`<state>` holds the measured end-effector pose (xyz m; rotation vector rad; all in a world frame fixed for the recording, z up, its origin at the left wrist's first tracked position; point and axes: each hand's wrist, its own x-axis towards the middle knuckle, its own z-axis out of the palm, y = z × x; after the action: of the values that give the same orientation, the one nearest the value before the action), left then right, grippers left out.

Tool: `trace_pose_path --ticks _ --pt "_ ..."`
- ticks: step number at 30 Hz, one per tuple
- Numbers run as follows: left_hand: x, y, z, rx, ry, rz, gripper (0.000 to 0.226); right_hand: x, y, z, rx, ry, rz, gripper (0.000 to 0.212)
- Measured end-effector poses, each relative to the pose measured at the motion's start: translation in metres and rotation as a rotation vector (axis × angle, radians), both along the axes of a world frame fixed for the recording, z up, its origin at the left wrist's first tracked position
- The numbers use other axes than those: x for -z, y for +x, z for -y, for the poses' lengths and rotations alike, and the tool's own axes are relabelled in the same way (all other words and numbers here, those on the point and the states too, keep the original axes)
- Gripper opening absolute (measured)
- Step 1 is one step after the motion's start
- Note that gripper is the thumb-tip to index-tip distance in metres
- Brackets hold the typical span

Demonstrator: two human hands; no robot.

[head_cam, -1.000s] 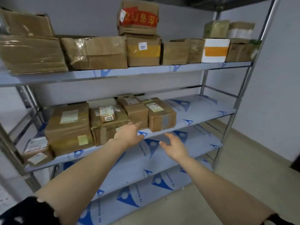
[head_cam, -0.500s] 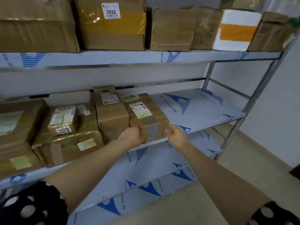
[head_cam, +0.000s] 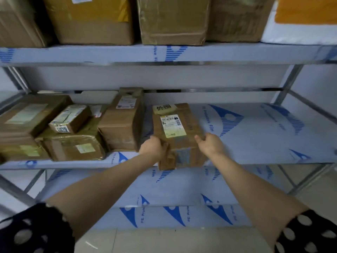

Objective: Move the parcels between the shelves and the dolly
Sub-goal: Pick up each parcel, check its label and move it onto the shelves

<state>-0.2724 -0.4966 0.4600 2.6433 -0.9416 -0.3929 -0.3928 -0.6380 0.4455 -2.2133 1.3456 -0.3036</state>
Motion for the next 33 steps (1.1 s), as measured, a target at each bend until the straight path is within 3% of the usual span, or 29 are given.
trace_pose_path --ticks 4,7,12,18,22,26,33 --pt "-0.011 -0.054 0.024 0.054 0.083 0.008 0.041 -0.007 -0.062 0.041 -0.075 0.000 -0.127 0.046" --pt "-0.014 -0.071 0.036 -0.023 0.037 -0.099 0.034 -0.012 -0.087 0.063 -0.113 0.052 -0.140 0.043" --pt "-0.025 -0.059 0.049 -0.104 0.031 -0.154 0.036 -0.013 -0.095 0.082 -0.134 0.198 -0.065 0.038" --pt "-0.024 -0.036 0.071 -0.250 -0.177 -0.330 0.048 -0.005 -0.076 0.095 -0.070 0.336 0.160 0.041" --pt "-0.019 -0.026 0.081 -0.324 -0.247 -0.476 0.038 -0.002 -0.061 0.101 -0.025 0.391 0.210 0.037" --pt "-0.015 -0.024 0.087 -0.355 -0.310 -0.594 0.047 0.003 -0.049 0.103 -0.026 0.451 0.242 0.034" --pt "-0.021 -0.049 0.079 -0.428 -0.388 -0.610 0.040 0.001 -0.065 0.098 -0.087 0.223 0.194 0.030"
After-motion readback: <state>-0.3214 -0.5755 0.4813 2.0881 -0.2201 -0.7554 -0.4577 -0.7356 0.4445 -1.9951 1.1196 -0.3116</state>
